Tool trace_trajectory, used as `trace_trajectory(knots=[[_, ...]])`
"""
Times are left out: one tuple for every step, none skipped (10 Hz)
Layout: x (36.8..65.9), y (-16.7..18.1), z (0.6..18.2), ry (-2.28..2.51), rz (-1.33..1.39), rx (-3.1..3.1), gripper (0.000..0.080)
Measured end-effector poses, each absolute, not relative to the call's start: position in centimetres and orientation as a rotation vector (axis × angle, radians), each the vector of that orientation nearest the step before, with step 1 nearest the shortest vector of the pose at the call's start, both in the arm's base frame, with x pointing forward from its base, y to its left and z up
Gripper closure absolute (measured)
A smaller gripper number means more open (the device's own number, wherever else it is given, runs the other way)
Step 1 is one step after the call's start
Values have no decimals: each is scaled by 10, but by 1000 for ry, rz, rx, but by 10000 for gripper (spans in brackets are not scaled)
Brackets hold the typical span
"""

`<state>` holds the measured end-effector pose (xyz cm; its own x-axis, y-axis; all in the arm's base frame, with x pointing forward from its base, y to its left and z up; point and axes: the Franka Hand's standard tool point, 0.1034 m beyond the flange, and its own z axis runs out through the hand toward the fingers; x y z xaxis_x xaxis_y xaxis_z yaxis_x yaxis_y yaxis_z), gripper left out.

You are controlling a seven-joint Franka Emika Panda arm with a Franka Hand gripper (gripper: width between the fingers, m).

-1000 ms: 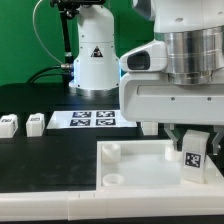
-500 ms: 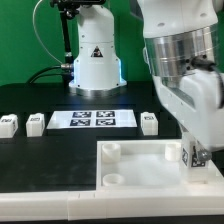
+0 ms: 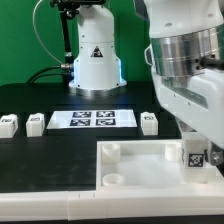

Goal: Assemble one leg

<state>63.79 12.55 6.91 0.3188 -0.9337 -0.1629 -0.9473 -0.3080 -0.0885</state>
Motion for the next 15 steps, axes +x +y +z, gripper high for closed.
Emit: trace_trajectory(knots=[[638, 124, 69, 1487, 77, -2580, 157], [639, 123, 68, 1266, 24, -2700, 157], [638, 122, 67, 1164, 16, -2747, 151], [639, 121, 67, 981, -2, -2820, 151], [639, 120, 67, 824, -15, -2872, 150], [640, 116, 70, 497, -27, -2985, 150], [645, 112, 74, 143, -52, -3054, 150], [647, 114, 75, -87, -79, -3067, 150], [647, 115, 75, -61, -77, -3064, 150], [647, 115, 75, -41, -76, -3064, 247], [647, 115, 75, 33, -73, -3062, 383], [647, 115, 75, 242, -64, -3048, 383], [647, 114, 75, 376, -59, -3034, 507], [647, 113, 75, 452, -55, -3024, 507], [647, 112, 75, 630, -48, -2991, 507]])
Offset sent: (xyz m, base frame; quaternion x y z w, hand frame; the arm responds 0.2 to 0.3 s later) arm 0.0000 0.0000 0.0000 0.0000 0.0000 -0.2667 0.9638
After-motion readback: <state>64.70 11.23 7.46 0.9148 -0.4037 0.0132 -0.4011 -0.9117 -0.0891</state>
